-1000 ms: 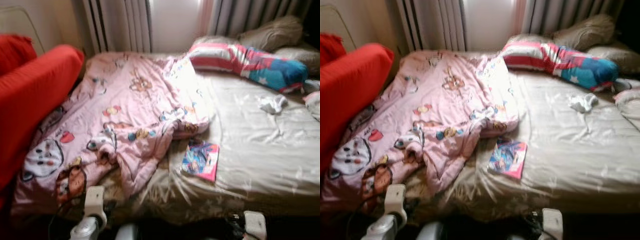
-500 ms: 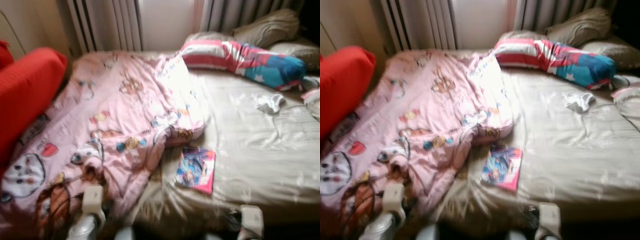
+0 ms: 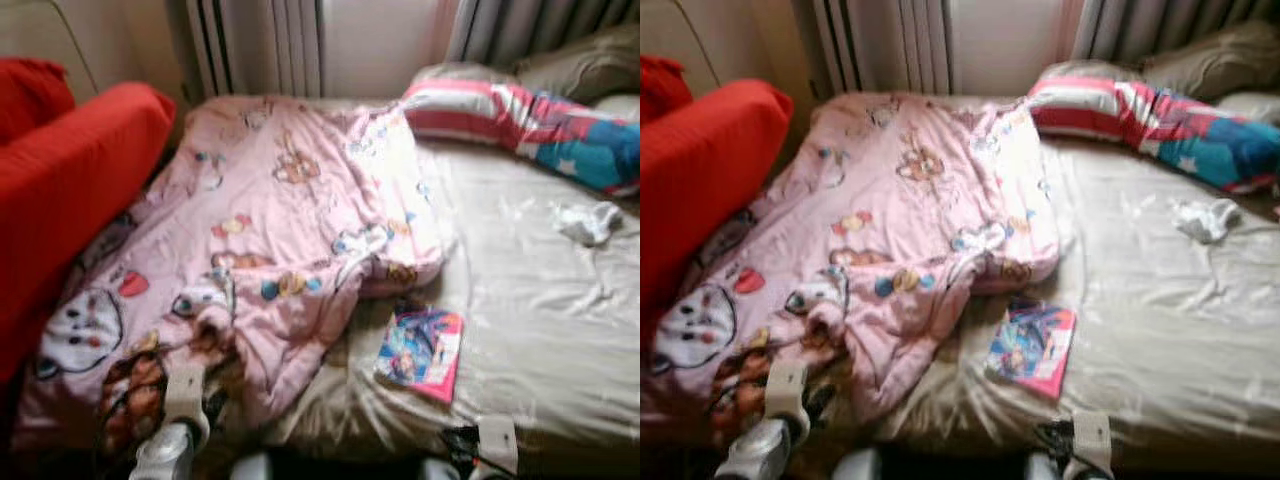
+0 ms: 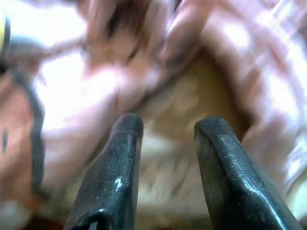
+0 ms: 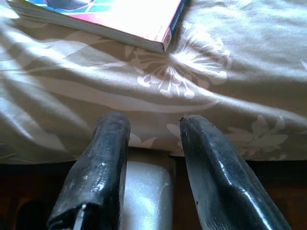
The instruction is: Clean up the room
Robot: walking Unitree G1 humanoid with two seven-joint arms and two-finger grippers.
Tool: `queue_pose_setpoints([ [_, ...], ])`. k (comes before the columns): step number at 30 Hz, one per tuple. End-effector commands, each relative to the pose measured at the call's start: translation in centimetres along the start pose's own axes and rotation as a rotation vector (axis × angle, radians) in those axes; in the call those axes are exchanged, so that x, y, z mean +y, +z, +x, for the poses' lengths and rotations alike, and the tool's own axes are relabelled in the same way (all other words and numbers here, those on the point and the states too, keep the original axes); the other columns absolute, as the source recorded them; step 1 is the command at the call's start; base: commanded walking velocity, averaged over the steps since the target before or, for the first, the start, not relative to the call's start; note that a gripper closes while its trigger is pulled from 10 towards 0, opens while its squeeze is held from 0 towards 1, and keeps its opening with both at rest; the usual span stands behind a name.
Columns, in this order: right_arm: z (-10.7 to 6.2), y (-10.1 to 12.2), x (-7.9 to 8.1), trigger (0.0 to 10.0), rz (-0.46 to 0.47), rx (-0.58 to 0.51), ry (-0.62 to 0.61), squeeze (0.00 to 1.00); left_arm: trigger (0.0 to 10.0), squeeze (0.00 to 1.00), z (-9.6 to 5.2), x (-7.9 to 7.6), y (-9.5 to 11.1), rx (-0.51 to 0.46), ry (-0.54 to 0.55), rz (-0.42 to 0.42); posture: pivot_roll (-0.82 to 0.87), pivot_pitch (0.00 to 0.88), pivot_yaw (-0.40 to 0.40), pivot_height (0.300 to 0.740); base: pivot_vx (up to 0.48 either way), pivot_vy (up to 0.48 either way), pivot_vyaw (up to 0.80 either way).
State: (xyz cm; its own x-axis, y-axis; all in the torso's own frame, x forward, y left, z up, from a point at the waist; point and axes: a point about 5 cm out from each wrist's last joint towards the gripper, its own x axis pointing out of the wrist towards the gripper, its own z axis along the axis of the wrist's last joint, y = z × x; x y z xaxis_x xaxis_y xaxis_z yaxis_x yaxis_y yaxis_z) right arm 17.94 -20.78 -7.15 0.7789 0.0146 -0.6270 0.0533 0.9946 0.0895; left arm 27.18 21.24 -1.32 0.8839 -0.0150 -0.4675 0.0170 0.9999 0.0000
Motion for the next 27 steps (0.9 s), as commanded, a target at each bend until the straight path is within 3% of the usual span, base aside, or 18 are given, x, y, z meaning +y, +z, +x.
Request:
queue_pose_setpoints([
  [1,-0.3,-0.2,-0.2,10.0,0.016,-0.017,0.013,0.00,10.0,0.00,0.6,-0.5,1.9,-0.073,-0.035,0.041,0.00,0.056,0.027,0.596,0.000,0.000,0.00],
  [4,-0.6,-0.5,-0.2,10.0,0.039,-0.033,0.018,0.00,10.0,0.00,1.1,-1.1,3.9,-0.158,-0.056,0.050,0.00,0.080,0.028,0.596,0.000,0.000,0.00],
  [6,0.5,1.7,0.6,10.0,0.071,-0.115,0.039,0.00,10.0,0.00,1.4,-1.7,5.6,-0.234,-0.075,0.057,0.01,0.089,0.028,0.596,0.000,0.000,0.00],
  [8,3.4,9.2,3.2,10.0,0.085,-0.262,0.077,0.00,10.0,0.00,1.4,-2.1,5.9,-0.257,-0.084,0.060,0.01,0.101,0.027,0.596,0.000,0.000,0.00],
  [10,4.1,13.3,4.4,10.0,0.107,-0.366,0.103,0.00,10.0,0.00,1.1,-2.7,5.5,-0.276,-0.096,0.062,0.02,0.127,0.025,0.596,0.000,0.000,0.00],
  [16,3.9,15.1,4.3,10.0,0.146,-0.469,0.123,0.00,10.0,0.00,0.4,-3.0,4.1,-0.283,-0.109,0.060,0.02,0.165,0.022,0.596,0.000,0.000,0.00],
  [21,4.0,14.9,4.1,10.0,0.202,-0.447,0.123,0.00,10.0,0.00,-0.5,-3.3,3.1,-0.298,-0.114,0.058,0.04,0.201,0.017,0.596,0.000,0.000,0.00],
  [27,4.1,13.9,3.5,10.0,0.294,-0.410,0.097,0.00,10.0,0.00,-0.8,-3.2,3.6,-0.331,-0.112,0.058,0.06,0.235,0.010,0.596,0.000,0.000,0.00],
])
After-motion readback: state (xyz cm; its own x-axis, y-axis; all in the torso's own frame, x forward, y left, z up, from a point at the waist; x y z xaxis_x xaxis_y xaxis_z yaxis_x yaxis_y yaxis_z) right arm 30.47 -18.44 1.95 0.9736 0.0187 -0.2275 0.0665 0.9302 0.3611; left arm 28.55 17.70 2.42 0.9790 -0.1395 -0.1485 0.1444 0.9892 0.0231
